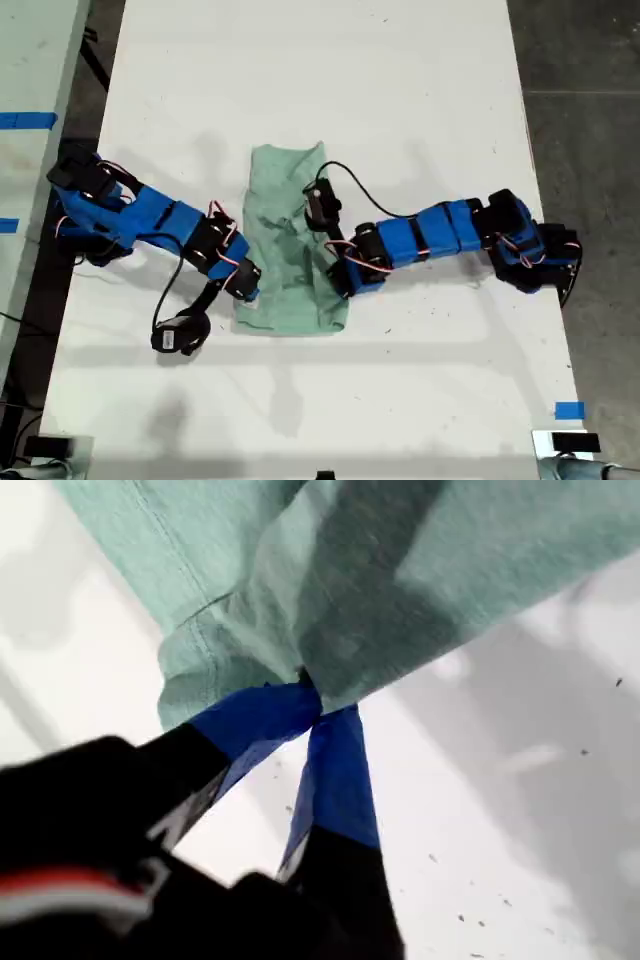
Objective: Fold tshirt
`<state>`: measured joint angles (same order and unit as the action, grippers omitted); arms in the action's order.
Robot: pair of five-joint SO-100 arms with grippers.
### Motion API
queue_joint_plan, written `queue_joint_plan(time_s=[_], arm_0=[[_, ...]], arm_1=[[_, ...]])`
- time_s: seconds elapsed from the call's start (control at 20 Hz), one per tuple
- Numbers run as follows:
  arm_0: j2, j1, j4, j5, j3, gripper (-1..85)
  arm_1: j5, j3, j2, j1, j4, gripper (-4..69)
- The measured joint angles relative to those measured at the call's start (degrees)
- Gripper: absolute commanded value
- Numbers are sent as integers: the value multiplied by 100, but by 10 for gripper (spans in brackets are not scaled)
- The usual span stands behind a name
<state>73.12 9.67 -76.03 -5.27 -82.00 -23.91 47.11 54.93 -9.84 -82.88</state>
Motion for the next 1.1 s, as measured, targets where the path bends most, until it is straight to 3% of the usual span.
queue_joint_plan(time_s=[0.2, 0.45, 0.6, 0.95, 1.0, 1.05, 1.1], arm_0=[[0, 185, -193, 53, 686, 0], [0, -202, -571, -88, 694, 0], [202, -888, -905, -527, 694, 0], [1116, -3111, -1063, -2250, 360, 1], [1134, -3357, -1055, -2417, 272, 1], [1134, -3542, -1002, -2549, 158, 64], [1134, -3691, -958, -2637, 18, 148]], arm_1=[[9, 0, 747, -79, -255, -11], [-492, 0, 791, 562, -264, -11], [-984, 0, 791, 1169, -88, -11], [-1828, 0, 756, 2716, 378, -12], [-1846, 0, 686, 2839, 439, 4], [-1846, 0, 606, 2927, 483, 63], [-1846, 0, 536, 2988, 501, 182]])
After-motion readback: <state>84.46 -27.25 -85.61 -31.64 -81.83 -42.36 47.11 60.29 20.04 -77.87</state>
